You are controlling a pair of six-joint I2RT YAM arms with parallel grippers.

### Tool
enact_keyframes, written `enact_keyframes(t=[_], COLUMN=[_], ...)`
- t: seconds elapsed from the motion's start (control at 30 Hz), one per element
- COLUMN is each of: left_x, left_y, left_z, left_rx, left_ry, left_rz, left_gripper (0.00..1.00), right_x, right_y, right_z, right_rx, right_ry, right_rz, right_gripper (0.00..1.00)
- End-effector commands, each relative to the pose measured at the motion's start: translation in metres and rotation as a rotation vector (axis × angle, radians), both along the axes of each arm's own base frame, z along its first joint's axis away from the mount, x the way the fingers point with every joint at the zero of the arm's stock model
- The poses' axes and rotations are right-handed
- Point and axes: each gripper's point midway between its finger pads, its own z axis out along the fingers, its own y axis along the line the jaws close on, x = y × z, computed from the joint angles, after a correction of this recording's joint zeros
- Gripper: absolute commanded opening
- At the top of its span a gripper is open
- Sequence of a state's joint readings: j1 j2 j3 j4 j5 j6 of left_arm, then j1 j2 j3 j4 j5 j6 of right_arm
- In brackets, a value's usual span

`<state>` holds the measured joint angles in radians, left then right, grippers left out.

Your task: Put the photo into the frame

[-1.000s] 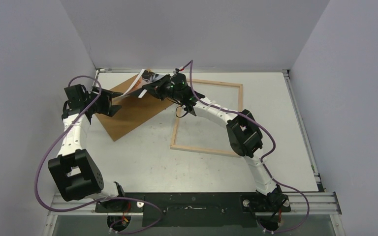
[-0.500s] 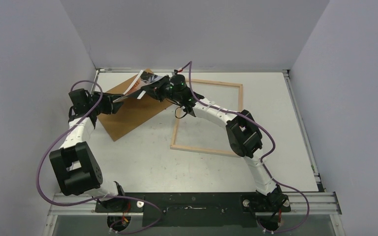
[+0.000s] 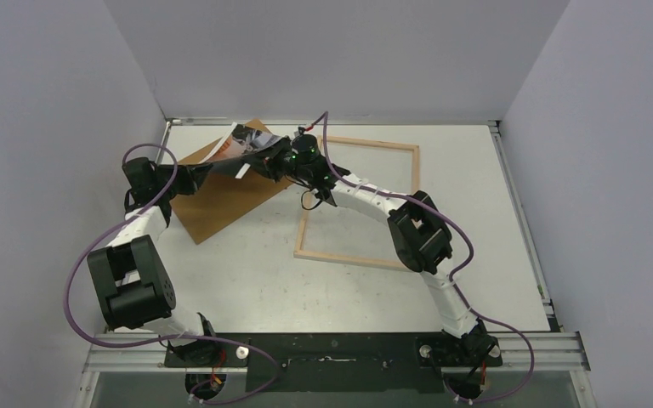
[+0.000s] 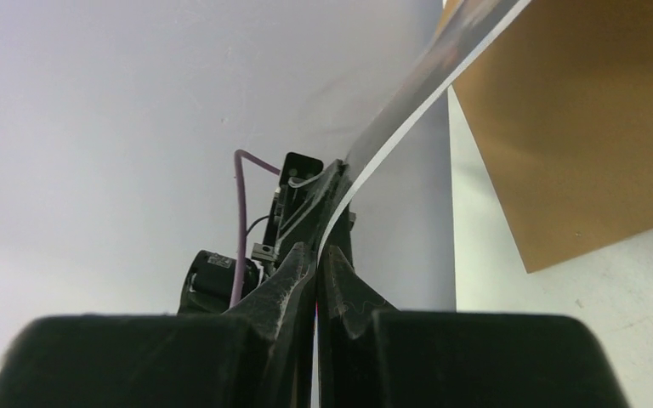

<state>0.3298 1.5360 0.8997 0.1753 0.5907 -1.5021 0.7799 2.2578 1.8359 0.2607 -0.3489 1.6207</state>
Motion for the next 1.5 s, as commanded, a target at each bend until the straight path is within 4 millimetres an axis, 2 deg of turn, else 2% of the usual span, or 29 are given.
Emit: enact_keyframes(t=[0.0,0.07,0.13,0.17,0.27,0.3,0.4,0.57,0.67,0.8,0.93,1.0,1.1,1.23,1.47], left_x=[0.008,0.007,0.007,0.006,0.006,0.006,0.003,-0.002,-0.004,-0.006,-0.003,-0.003,-0.004,-0.006,-0.012], left_y=[0.003,0.003,0.003,0.003,0.002,0.001,-0.001,-0.004,-0.008,-0.011,-0.013,-0.013,-0.014,-0.017,-0.021], left_z=[0.018,0.016,0.016,0.017,0.019,0.019,0.022,0.033,0.042,0.057,0.079,0.089,0.098,0.102,0.104], left_rx=[0.034,0.039,0.044,0.045,0.049,0.050,0.066,0.069,0.045,0.029,0.033,0.037,0.045,0.041,0.035], left_ry=[-0.069,-0.049,-0.039,-0.036,-0.019,-0.002,0.046,0.101,0.120,0.119,0.073,0.064,0.056,0.047,0.052], left_rz=[-0.003,-0.011,-0.016,-0.018,-0.035,-0.045,-0.072,-0.108,-0.126,-0.144,-0.163,-0.167,-0.176,-0.187,-0.194], left_gripper=[0.00,0.00,0.00,0.00,0.00,0.00,0.00,0.00,0.00,0.00,0.00,0.00,0.00,0.00,0.00], right_x=[-0.011,-0.011,-0.010,-0.010,-0.008,-0.005,0.000,0.009,0.004,-0.004,-0.010,-0.013,-0.023,-0.039,-0.025], right_y=[-0.006,-0.007,-0.008,-0.008,-0.017,-0.022,-0.045,-0.085,-0.100,-0.120,-0.134,-0.132,-0.120,-0.098,-0.078], right_z=[0.045,0.045,0.045,0.047,0.052,0.056,0.076,0.089,0.093,0.076,0.078,0.079,0.075,0.055,0.035], right_rx=[0.080,0.080,0.081,0.083,0.079,0.077,0.077,-0.026,-0.146,-0.517,-0.734,-0.785,-0.825,-0.904,-0.961], right_ry=[-0.063,-0.062,-0.067,-0.072,-0.108,-0.135,-0.228,-0.379,-0.546,-0.850,-1.152,-1.261,-1.405,-1.553,-1.597], right_rz=[0.016,0.017,0.020,0.021,0.010,0.001,-0.023,-0.029,0.001,0.088,0.099,0.134,0.215,0.371,0.403], right_gripper=[0.02,0.03,0.09,0.15,0.51,0.58,0.66,0.69,0.68,0.68,0.69,0.70,0.70,0.70,0.70])
